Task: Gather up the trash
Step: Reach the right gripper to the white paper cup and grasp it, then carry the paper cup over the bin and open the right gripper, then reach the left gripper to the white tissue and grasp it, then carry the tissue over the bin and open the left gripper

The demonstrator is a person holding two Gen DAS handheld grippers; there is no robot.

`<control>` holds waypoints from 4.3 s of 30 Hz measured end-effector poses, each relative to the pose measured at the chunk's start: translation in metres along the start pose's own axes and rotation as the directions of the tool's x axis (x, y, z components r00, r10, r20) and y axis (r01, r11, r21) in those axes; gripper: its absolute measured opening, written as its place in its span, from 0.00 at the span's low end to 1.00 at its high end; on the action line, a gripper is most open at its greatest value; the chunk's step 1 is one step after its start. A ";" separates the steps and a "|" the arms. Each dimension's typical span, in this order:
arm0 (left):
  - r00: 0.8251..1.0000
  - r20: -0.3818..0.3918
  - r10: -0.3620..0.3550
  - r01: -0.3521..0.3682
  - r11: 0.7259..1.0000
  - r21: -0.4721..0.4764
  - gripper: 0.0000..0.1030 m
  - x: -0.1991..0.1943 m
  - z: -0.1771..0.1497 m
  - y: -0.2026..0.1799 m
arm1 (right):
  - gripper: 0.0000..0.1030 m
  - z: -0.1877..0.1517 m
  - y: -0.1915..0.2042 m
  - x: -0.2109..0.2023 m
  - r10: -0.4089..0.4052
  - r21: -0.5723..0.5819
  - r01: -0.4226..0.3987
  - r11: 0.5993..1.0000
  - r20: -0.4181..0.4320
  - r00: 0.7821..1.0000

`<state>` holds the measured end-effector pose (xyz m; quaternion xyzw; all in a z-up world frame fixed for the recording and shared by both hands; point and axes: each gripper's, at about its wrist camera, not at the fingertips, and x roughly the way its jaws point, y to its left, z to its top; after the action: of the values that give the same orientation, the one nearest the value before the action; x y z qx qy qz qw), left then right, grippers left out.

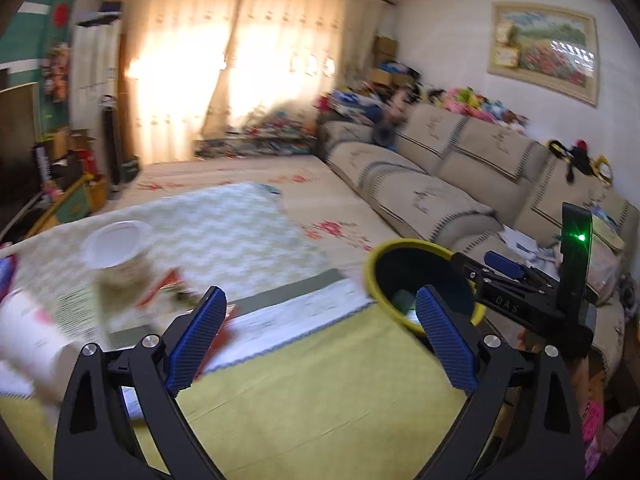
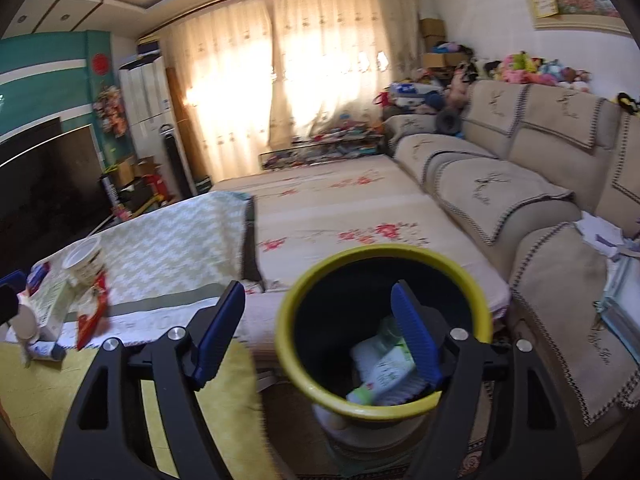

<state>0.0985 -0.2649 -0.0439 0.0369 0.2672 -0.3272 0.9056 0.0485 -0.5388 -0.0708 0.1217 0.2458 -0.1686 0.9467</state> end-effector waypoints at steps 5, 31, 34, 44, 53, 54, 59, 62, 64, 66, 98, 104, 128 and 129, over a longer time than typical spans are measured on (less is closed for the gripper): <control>0.990 0.007 0.140 -0.139 0.986 -0.094 0.94 -0.054 -0.029 0.061 | 0.70 0.001 0.052 0.013 0.132 -0.073 -0.136 0.988 -0.054 0.990; 0.893 0.014 0.449 -0.421 0.848 -0.322 0.94 -0.174 -0.089 0.194 | 0.71 -0.023 0.311 0.019 0.636 -0.350 -0.754 0.555 -0.405 0.657; 0.900 0.010 0.436 -0.410 0.854 -0.321 0.94 -0.171 -0.091 0.191 | 0.74 -0.021 0.321 0.021 0.632 -0.366 -0.752 0.548 -0.409 0.659; 0.914 -0.005 0.406 -0.388 0.868 -0.312 0.94 -0.158 -0.092 0.185 | 0.57 -0.028 0.336 0.023 0.608 -0.381 -0.744 0.550 -0.429 0.668; 0.925 -0.021 0.379 -0.368 0.882 -0.295 0.94 -0.146 -0.092 0.180 | 0.57 -0.015 0.295 -0.003 0.638 -0.327 -0.717 0.615 -0.328 0.697; 0.926 -0.023 0.376 -0.366 0.883 -0.293 0.94 -0.144 -0.092 0.179 | 0.57 -0.013 0.287 -0.005 0.636 -0.321 -0.709 0.628 -0.312 0.705; 0.935 -0.031 0.354 -0.348 0.895 -0.279 0.94 -0.135 -0.092 0.173 | 0.58 -0.008 0.239 -0.010 0.580 -0.284 -0.626 0.727 -0.236 0.780; 0.940 -0.037 0.340 -0.338 0.902 -0.269 0.94 -0.128 -0.092 0.169 | 0.58 -0.006 0.202 -0.006 0.512 -0.249 -0.548 0.799 -0.196 0.836; 0.942 -0.042 0.332 -0.331 0.907 -0.261 0.94 -0.123 -0.091 0.166 | 0.58 -0.003 0.173 -0.002 0.459 -0.217 -0.489 0.845 -0.172 0.871; 0.945 -0.046 0.325 -0.325 0.911 -0.253 0.94 -0.118 -0.091 0.161 | 0.58 0.000 0.148 0.003 0.409 -0.188 -0.433 0.881 -0.154 0.899; 0.956 -0.109 0.272 -0.290 0.933 -0.214 0.94 -0.082 -0.091 0.147 | 0.52 0.000 0.008 0.045 0.082 0.016 -0.081 0.997 -0.097 0.992; 0.950 -0.137 0.280 -0.304 0.929 -0.213 0.94 -0.070 -0.079 0.162 | 0.57 0.007 0.064 0.023 0.206 -0.043 -0.207 0.977 -0.021 0.978; 0.948 -0.249 0.196 -0.265 0.922 -0.281 0.38 -0.004 -0.077 0.233 | 0.63 -0.002 0.116 0.027 0.216 -0.141 -0.219 0.965 -0.037 0.976; 0.952 -0.243 0.188 -0.255 0.925 -0.283 0.26 -0.007 -0.077 0.232 | 0.63 -0.002 0.116 0.026 0.216 -0.142 -0.219 0.965 -0.035 0.976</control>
<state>0.2012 -0.0610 -0.1310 -0.0415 0.4038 -0.1702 0.8979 0.1131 -0.4389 -0.0691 0.0805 0.2520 -0.0444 0.9634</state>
